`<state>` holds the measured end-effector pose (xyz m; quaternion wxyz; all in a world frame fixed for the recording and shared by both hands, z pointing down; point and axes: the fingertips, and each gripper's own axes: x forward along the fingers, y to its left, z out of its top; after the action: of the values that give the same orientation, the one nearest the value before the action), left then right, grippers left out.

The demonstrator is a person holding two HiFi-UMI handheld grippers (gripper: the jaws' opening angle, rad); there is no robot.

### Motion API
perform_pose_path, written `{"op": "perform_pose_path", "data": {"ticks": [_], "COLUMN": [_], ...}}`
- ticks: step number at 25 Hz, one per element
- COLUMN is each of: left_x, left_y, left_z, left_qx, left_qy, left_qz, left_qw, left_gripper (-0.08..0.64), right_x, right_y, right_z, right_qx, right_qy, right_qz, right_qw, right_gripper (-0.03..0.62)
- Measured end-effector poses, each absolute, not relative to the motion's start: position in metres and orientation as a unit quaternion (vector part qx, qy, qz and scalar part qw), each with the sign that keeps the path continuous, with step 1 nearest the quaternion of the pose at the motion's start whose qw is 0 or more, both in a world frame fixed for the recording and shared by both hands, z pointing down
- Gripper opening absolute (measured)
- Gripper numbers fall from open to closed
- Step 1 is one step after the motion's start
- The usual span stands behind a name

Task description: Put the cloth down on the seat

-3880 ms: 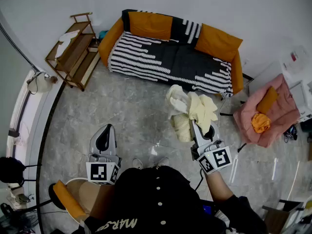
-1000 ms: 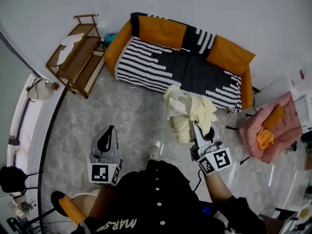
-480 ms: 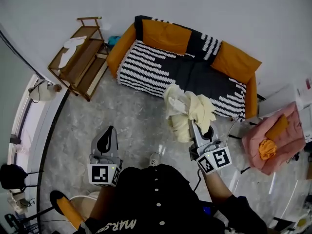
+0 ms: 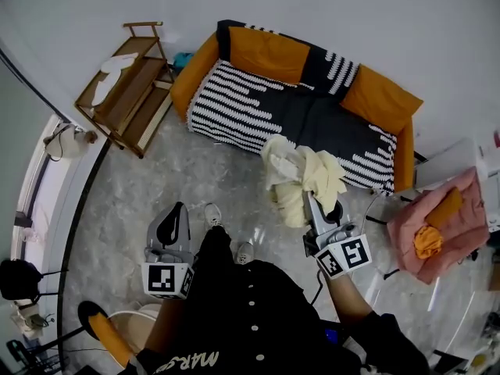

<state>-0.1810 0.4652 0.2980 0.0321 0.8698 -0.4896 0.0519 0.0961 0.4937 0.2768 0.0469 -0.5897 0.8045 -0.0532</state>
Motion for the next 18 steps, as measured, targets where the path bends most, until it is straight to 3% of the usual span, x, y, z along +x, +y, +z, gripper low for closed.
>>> {"op": "perform_pose_path", "data": {"ticks": [18], "left_x": [-0.164], "left_y": [0.408], "left_z": [0.303], "left_qx": [0.878], "left_qy": [-0.476], "left_qz": [0.049], "left_qw": [0.033], "left_gripper": [0.000], "right_x": [0.108], "right_y": [0.445], "right_z": [0.281], "right_qx": [-0.598], "right_qy": [0.799], "right_qz": [-0.050], "right_qw": [0.034], "right_gripper": [0.112]}}
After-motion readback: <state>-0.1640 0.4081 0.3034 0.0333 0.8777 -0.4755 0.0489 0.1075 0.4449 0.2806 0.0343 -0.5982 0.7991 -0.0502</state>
